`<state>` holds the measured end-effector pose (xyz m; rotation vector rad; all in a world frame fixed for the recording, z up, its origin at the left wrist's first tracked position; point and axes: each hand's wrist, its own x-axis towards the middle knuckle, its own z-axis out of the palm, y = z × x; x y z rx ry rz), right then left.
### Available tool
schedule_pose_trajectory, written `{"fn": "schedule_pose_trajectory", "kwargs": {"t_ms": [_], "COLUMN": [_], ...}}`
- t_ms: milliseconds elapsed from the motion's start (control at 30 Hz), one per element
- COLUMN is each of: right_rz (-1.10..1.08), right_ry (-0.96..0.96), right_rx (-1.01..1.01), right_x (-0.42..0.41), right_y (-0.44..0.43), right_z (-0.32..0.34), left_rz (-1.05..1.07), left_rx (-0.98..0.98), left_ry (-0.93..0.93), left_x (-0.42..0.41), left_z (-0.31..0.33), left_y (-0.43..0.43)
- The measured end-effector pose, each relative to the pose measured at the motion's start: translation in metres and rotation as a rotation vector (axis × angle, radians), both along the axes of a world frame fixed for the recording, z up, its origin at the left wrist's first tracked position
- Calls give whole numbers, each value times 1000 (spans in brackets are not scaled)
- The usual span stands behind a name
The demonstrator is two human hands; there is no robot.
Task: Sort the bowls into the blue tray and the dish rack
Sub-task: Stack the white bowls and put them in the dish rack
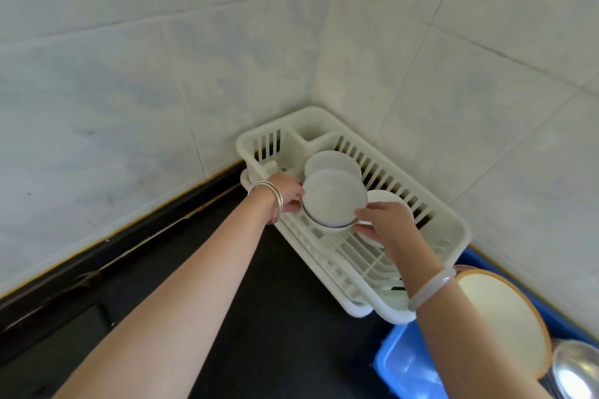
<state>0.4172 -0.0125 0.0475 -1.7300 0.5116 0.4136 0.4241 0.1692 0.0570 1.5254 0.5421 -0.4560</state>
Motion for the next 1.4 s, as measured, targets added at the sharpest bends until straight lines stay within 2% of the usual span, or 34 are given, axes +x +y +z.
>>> {"fn": "schedule_pose_trajectory", "kwargs": {"t_ms": [167,433,800,1067,1267,1400], "right_rz": [-3,-31,-45,64,-60,-36], "right_ry": [22,72,121,136,217,198], "right_rx": [-27,58,35,-50,82,36], "right_x": [-4,-14,-19,-14,-15,-22], "right_y": [-6,-5,-1,4,4,1], "right_z": [-20,-36,-49,-52,-49,-46], "left_rz": [-127,-360,-656,-652,-487,-500], "left_rx": [110,374,691,624,470,634], "left_ry": [68,156,159,149,66,-50], "left_x": [15,34,44,46,42,34], "left_z": [-10,-16,-28,-29,-29,-29], "left_y": [-6,-9,-18,-18,-21,-27]}}
